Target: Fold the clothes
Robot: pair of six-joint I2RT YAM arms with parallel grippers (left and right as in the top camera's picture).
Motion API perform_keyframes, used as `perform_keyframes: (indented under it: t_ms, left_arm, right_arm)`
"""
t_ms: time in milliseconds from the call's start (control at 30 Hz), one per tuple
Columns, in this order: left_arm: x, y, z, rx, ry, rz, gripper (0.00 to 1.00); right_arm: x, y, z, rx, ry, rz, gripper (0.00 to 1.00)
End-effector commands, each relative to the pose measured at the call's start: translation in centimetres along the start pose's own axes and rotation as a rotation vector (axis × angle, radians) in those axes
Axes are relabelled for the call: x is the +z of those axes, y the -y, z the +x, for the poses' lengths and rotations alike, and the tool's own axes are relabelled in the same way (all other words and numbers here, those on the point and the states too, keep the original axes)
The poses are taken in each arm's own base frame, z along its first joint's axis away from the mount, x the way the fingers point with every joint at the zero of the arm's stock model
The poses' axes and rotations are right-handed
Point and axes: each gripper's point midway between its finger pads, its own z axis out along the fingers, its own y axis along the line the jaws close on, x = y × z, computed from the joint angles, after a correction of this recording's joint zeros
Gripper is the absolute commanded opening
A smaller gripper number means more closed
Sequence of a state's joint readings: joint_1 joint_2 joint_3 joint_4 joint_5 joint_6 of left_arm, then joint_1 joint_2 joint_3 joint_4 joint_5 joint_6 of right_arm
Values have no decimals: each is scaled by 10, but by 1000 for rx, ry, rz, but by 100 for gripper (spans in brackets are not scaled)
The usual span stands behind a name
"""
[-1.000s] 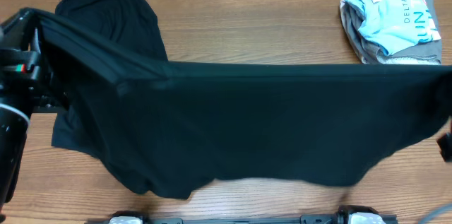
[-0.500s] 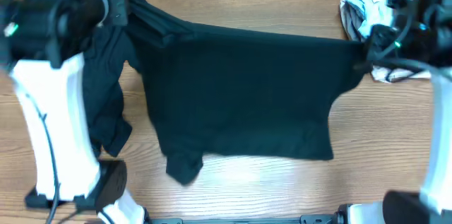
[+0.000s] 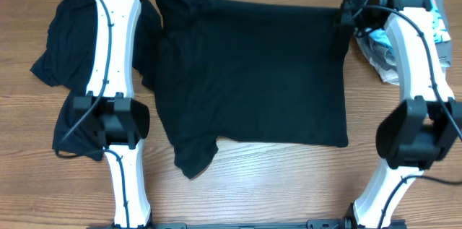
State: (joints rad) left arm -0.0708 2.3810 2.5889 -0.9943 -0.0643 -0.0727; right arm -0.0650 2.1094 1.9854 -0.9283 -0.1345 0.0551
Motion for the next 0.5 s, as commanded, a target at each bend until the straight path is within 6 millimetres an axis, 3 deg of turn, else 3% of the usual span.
perform_keyframes:
  t_ms: [0,67,167,267,467]
  left_arm:
    - [34,8,4,-30,14,19,4]
    - [51,16,4,-27,33,29,4]
    - [58,25,9,-20,28,38,4]
    - [58,32,16,-11,0,43,4]
    - [53,49,54,3,-157,125,4]
  right_arm:
    - [18,5,-10,-4,38,-7,4]
    - [34,5,-15,-15,60,-17,4]
    - [46,5,-11,-13,46,-29,4]
    - [47,3,0,-6,1,-47,4]
    - [41,13,36,34,-150,-24,4]
